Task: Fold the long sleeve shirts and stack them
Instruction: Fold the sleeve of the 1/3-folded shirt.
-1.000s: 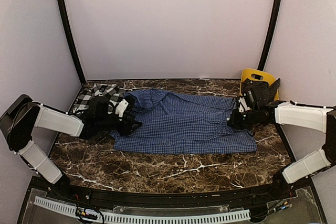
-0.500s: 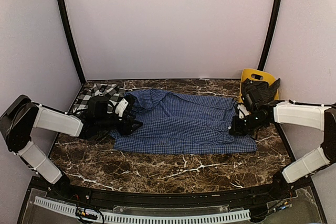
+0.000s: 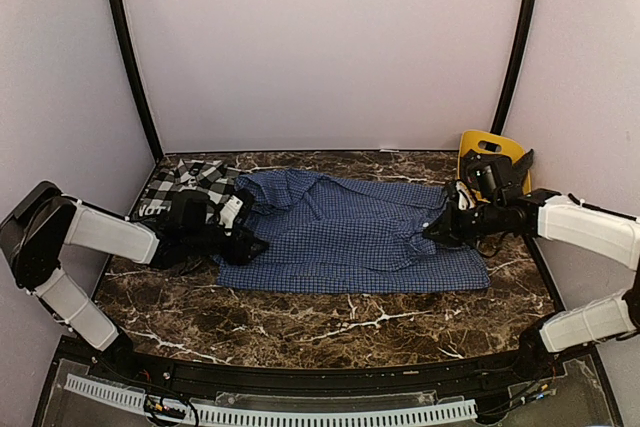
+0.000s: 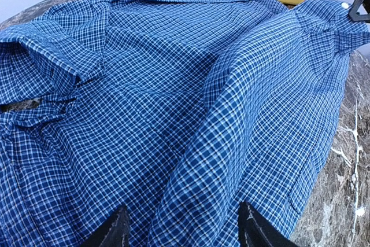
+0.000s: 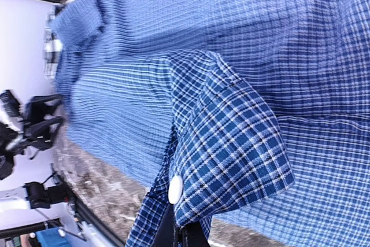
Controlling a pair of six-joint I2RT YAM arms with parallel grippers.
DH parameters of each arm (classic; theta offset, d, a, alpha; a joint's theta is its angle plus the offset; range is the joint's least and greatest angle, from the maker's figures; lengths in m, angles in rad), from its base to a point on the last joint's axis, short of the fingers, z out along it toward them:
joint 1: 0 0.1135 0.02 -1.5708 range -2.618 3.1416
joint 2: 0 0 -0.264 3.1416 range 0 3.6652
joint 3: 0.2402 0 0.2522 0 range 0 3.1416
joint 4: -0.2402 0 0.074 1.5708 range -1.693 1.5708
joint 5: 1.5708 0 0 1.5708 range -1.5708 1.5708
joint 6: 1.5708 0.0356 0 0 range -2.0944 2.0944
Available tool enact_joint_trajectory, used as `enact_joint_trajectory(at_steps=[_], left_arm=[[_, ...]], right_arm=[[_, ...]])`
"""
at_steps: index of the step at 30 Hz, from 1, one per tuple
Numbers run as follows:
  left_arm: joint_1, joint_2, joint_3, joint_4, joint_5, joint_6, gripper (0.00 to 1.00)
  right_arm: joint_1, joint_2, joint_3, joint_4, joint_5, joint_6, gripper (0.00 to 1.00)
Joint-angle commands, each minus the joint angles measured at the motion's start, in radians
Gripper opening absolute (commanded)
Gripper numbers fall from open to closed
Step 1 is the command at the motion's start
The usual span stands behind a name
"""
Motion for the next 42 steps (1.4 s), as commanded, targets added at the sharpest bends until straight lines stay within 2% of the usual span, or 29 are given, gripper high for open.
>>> enact_joint_trajectory(at_steps=[1, 5, 10, 17, 23, 27, 33, 38, 42], left_arm=[[-0.015, 0.025, -0.011, -0.040, -0.033, -0.036, 0.62], [-0.016, 0.025, -0.004, -0.044, -0.062, -0.030, 0.61], [-0.016, 0.058, 0.033, -0.094, -0.100, -0.013, 0.52], [-0.016, 0.087, 0.066, -0.122, -0.100, 0.016, 0.52], [-0.015, 0.111, 0.096, -0.154, -0.124, 0.015, 0.52], [-0.016, 0.106, 0.097, -0.153, -0.118, 0.019, 0.53], [-0.015, 0.069, 0.093, -0.137, -0.067, 0.023, 0.60], [-0.016, 0.012, 0.084, -0.061, -0.014, 0.000, 0.66], [-0.015, 0.001, 0.098, -0.015, 0.047, -0.039, 0.68]], right_arm=[[-0.005, -0.067, 0.032, 0.055, -0.095, 0.094, 0.00], [-0.005, -0.084, 0.062, 0.018, -0.118, 0.107, 0.00], [-0.005, -0.117, 0.082, -0.040, -0.109, 0.110, 0.00], [-0.010, -0.142, 0.127, -0.207, -0.018, 0.047, 0.00], [-0.013, -0.093, 0.076, -0.285, 0.144, -0.043, 0.00], [-0.015, -0.029, 0.030, -0.273, 0.254, -0.103, 0.02], [-0.014, 0.078, 0.054, -0.272, 0.374, -0.168, 0.20], [0.020, 0.069, 0.127, -0.268, 0.439, -0.187, 0.41], [0.087, 0.073, 0.167, -0.205, 0.429, -0.191, 0.51]])
